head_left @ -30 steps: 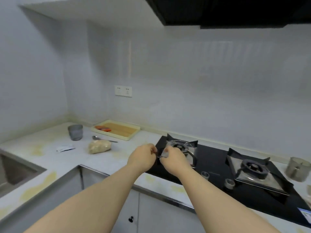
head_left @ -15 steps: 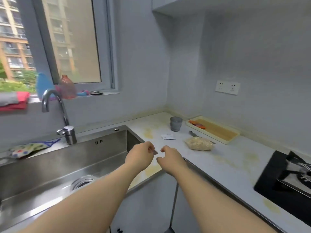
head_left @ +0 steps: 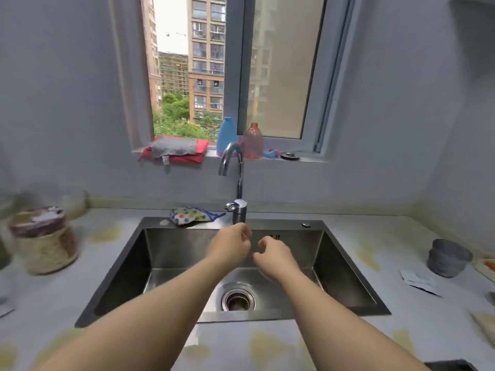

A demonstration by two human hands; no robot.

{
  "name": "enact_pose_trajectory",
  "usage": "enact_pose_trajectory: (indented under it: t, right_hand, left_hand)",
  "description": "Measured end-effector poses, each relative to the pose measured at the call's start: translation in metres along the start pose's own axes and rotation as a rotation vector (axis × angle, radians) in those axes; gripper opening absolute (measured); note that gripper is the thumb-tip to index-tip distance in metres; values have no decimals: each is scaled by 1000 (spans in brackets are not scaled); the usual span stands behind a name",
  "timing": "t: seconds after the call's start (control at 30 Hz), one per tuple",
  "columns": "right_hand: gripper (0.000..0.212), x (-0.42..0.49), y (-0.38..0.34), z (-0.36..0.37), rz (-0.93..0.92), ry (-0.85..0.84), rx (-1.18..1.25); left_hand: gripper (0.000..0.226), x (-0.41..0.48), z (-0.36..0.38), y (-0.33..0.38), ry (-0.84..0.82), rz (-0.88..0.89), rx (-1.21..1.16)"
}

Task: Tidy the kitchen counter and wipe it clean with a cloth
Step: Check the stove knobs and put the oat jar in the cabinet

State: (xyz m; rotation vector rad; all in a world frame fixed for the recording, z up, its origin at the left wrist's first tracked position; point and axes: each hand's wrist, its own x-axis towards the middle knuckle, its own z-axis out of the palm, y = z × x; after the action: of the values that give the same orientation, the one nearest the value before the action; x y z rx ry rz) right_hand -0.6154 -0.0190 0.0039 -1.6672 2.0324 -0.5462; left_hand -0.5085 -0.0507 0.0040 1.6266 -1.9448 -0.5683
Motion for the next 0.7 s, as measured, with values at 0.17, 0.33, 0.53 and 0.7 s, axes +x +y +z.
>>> enact_pose_trajectory:
  t: [0.17,0.33,0.53,0.7]
  right_hand:
    - [34,59,-62,29,-194,-103,2]
    - [32,86,-122,71,-348,-248,-11]
    - [29,92,-175,118,-465,-384,32]
    - [40,103,-215,152,-478,-403,23]
  left_hand:
    - [29,37,-42,-53,136,-177,41]
    - [29,44,-87,-112,265,-347,82]
    - [30,36,-133,-176,323,-491,113]
    - [33,40,-169,-223,390,-504,154]
